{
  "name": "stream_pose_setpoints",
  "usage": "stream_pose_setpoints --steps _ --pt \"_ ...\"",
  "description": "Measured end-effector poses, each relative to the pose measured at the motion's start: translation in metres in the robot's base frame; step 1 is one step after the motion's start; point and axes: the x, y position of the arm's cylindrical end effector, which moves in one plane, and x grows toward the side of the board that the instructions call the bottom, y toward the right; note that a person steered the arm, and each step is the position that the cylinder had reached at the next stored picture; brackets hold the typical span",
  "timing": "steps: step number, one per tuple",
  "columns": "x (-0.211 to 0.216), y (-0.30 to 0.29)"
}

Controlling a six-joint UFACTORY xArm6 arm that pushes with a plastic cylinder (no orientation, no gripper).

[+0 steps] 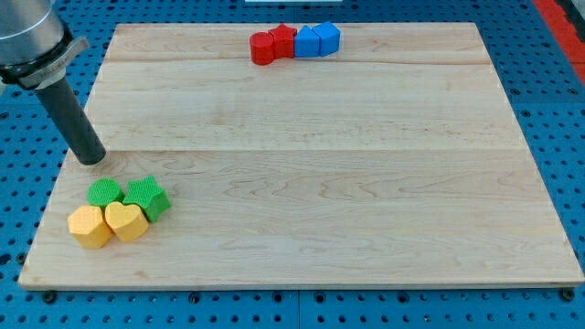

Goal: Push the red star to the center of the board

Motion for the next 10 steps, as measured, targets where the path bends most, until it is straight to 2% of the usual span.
stream_pose_setpoints --steps 2,4,5,7,8,9,10 --pt "-0.005 0.002" --pt "-0.007 0.155" --pt "-0.024 0.224" --pt "-0.139 0.339" --pt "-0.177 0.4" --pt "-0.228 0.401" --pt "-0.255 0.353"
